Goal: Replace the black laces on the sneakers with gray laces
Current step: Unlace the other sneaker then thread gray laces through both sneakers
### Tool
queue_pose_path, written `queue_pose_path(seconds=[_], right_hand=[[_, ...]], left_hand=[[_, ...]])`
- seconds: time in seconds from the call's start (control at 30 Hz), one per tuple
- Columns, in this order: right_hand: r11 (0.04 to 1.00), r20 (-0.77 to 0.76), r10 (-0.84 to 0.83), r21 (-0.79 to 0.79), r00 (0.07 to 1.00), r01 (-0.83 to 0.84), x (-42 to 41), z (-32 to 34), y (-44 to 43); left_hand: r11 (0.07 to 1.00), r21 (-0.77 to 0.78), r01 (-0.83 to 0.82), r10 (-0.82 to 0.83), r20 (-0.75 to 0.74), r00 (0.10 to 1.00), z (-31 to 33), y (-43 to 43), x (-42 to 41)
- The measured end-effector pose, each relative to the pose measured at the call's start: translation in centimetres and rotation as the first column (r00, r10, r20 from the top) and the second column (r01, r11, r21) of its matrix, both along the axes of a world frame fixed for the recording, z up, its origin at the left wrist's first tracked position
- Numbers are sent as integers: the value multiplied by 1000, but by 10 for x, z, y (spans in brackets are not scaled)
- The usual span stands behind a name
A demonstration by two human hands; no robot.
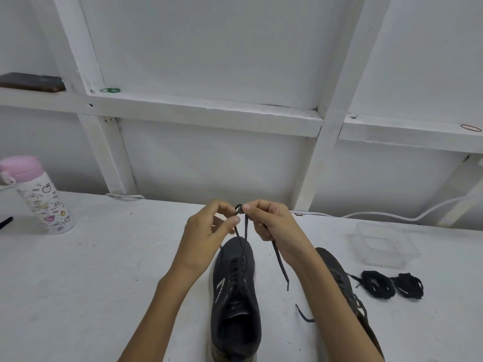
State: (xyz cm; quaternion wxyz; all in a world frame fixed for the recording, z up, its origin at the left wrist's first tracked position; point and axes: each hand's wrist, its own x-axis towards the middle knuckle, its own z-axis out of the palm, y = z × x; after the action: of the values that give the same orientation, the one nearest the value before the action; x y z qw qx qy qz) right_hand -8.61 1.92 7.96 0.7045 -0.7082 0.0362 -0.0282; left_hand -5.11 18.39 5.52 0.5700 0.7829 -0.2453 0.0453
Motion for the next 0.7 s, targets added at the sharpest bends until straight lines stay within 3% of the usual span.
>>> queue_pose_path(seconds=[0.13,0.23,0.33,0.43,0.6,0.7], right_hand=[[1000,-16,-6,-21,1000,6,-5,-3,-3],[990,6,-121,-75,993,121,-12,-5,-16],[946,35,-248,-206,968,250,-26,-13,-36],[882,30,-259,-399,965,249,-40,-25,-48],[645,-94,-339,-747,936,159,-58,-54,-73],[452,-172,-426,-891,888,44,-62,-62,-76]], left_hand=[[999,21,-42,40,95,995,-5,7,6],[995,21,-99,96,130,987,-7,26,15],[981,80,-176,166,119,979,-15,54,25],[959,156,-235,229,57,972,-36,78,30],[899,346,-269,320,-97,943,-68,122,33],[845,515,-145,308,-246,919,-84,139,32]])
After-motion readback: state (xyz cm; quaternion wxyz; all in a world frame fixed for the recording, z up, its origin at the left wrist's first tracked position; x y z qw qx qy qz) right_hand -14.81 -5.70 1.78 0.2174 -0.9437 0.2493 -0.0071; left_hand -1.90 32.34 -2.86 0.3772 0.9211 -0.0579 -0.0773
